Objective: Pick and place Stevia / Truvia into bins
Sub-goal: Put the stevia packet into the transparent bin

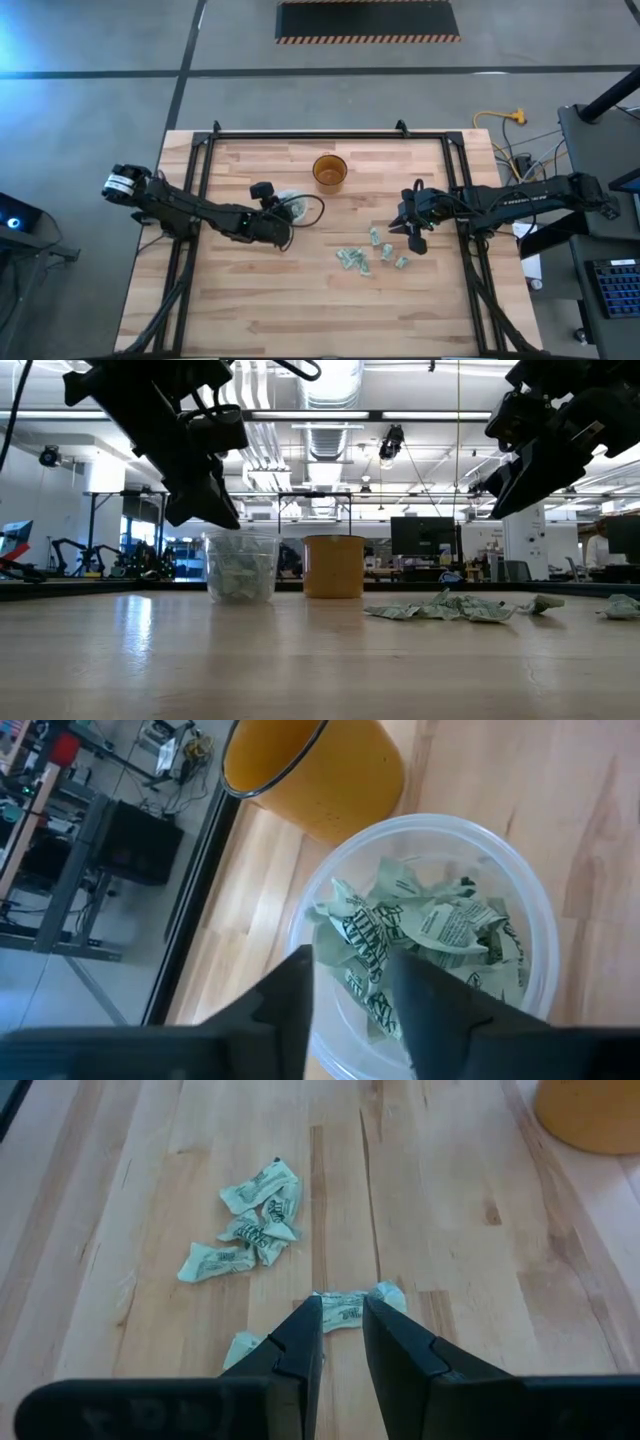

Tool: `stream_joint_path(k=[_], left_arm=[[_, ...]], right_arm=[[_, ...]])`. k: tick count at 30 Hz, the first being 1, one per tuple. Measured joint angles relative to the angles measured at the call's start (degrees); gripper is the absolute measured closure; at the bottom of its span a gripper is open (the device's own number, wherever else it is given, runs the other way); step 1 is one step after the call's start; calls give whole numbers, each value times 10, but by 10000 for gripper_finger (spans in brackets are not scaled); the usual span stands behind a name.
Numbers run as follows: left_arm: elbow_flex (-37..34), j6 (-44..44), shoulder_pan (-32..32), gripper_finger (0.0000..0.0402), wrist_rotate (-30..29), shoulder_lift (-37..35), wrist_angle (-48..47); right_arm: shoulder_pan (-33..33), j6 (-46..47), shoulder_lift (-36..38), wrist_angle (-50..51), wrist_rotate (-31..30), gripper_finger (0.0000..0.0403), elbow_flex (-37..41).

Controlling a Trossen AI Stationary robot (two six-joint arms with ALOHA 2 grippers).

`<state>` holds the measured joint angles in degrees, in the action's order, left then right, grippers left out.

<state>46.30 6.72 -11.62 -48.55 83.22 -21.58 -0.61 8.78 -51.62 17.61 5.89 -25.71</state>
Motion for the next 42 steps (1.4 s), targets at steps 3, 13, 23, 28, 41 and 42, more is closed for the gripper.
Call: stream_joint_path(k=[3,13,23,28,41,42], left_arm=[[1,1,0,253,0,-8,-6],[11,36,-56,224,82,-92,1],[10,34,-156,224,90,-112,37],[10,35,-175,224,89,-112,46],[10,35,-180,224,88,-112,50],[9,35,-180,224,88,-112,51]], right_arm=[[0,0,0,0,1,335,0],[-27,-13,0,-10,53,335,14],[-134,84,0,-37,45,335,60],[-174,159,0,-32,16,335,76],[-255,207,-171,-29,-47,335,32],[-255,202,-184,-29,-47,335,26]])
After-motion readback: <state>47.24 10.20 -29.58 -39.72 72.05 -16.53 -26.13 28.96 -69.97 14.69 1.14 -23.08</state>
